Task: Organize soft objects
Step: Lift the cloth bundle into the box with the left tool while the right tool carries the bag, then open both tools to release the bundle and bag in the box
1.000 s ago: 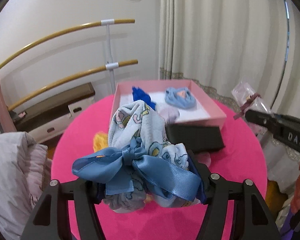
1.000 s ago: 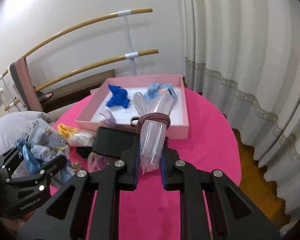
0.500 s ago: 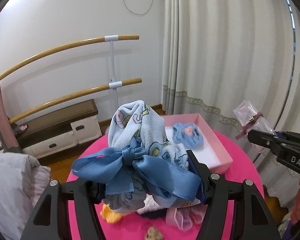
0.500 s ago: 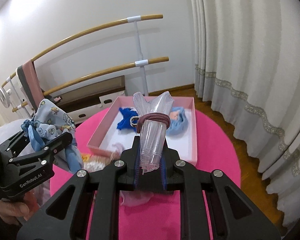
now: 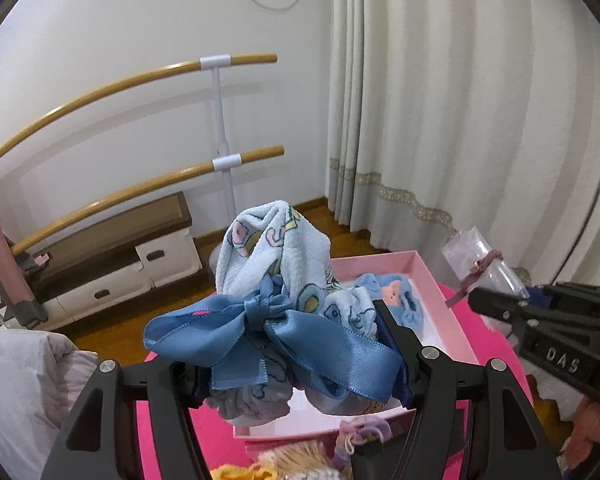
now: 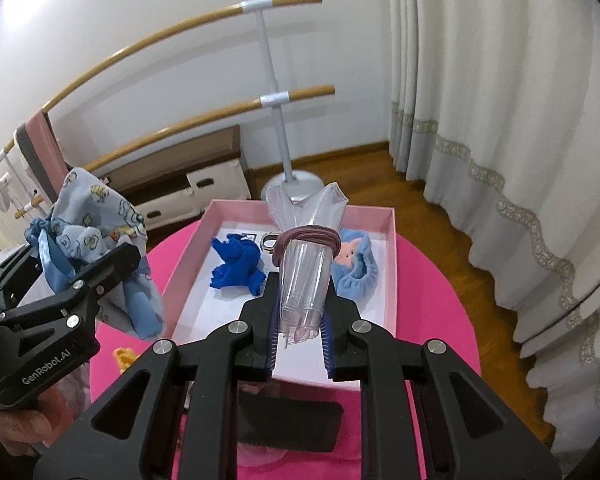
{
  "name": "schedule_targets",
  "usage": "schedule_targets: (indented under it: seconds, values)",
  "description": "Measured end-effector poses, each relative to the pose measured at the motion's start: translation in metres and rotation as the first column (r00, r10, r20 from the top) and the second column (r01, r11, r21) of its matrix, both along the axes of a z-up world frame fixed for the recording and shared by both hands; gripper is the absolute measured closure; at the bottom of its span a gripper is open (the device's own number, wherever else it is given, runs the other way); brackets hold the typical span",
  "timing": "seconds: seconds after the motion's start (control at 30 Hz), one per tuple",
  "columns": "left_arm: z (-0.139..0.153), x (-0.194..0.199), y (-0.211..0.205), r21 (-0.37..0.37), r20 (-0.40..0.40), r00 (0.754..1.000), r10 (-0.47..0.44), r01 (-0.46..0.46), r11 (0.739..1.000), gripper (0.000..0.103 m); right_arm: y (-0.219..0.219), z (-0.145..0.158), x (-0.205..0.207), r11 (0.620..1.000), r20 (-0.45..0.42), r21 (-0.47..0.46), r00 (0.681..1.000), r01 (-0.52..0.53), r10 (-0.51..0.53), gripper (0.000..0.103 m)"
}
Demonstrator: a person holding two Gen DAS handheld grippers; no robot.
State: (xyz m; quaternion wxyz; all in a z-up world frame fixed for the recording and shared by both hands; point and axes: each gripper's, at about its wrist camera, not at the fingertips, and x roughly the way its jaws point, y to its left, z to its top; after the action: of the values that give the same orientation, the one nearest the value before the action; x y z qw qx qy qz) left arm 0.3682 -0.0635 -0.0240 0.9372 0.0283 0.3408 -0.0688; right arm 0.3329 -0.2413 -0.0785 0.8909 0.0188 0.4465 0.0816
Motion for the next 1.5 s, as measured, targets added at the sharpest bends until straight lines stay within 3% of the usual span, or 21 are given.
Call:
schedule_targets:
  seconds: [0.23, 0.4, 0.73, 0.93, 1.03, 1.13, 1.17, 1.23, 1.5]
  values:
    - [-0.001, 0.054, -0.008, -0.003, -0.066, 0.998, -0.003, 0.003, 1.000, 0.040, -0.009, -0.017, 0.017, 1.000, -0.058, 0.024, 0.998, 0.009, -0.007, 0.086]
    - [-0.007, 0.071, -0.013, -0.001, -0.092, 0.996, -0.006, 0.006, 1.000, 0.040, -0.008, -0.024, 0.026, 1.000, -0.082, 0.020, 0.997, 0.012, -0.011, 0.086]
    - [-0.012, 0.081, -0.013, 0.014, -0.105, 0.994, -0.007, 0.008, 1.000, 0.039, -0.012, -0.034, 0.040, 0.999, -0.116, 0.019, 0.993, 0.027, -0.025, 0.086]
    - [-0.019, 0.086, -0.017, 0.036, -0.114, 0.993, 0.010, -0.006, 0.999, 0.029, -0.014, -0.043, 0.044, 0.999, -0.135, 0.030, 0.990, 0.041, -0.037, 0.079]
    - [-0.020, 0.088, -0.020, 0.041, -0.117, 0.993, 0.012, -0.008, 0.999, 0.023, -0.018, -0.043, 0.043, 0.997, -0.129, 0.054, 0.990, 0.056, -0.048, 0.064]
    - [-0.018, 0.088, -0.022, 0.052, -0.100, 0.995, 0.019, -0.014, 0.999, 0.015, -0.022, -0.040, 0.041, 0.995, -0.109, 0.077, 0.992, 0.064, -0.056, 0.024]
    - [-0.017, 0.088, -0.023, 0.055, -0.092, 0.996, 0.020, -0.015, 0.998, 0.008, -0.024, -0.038, 0.040, 0.994, -0.097, 0.088, 0.993, 0.070, -0.061, 0.004]
    - [-0.015, 0.085, -0.024, 0.057, -0.067, 0.997, 0.026, -0.022, 0.998, 0.001, -0.027, -0.034, 0.038, 0.991, -0.080, 0.104, 0.994, 0.080, -0.072, 0.000]
    - [-0.016, 0.066, -0.021, 0.048, -0.037, 0.999, 0.028, -0.027, 0.999, 0.000, -0.032, -0.017, 0.032, 0.988, -0.050, 0.112, 0.993, 0.107, -0.102, 0.000]
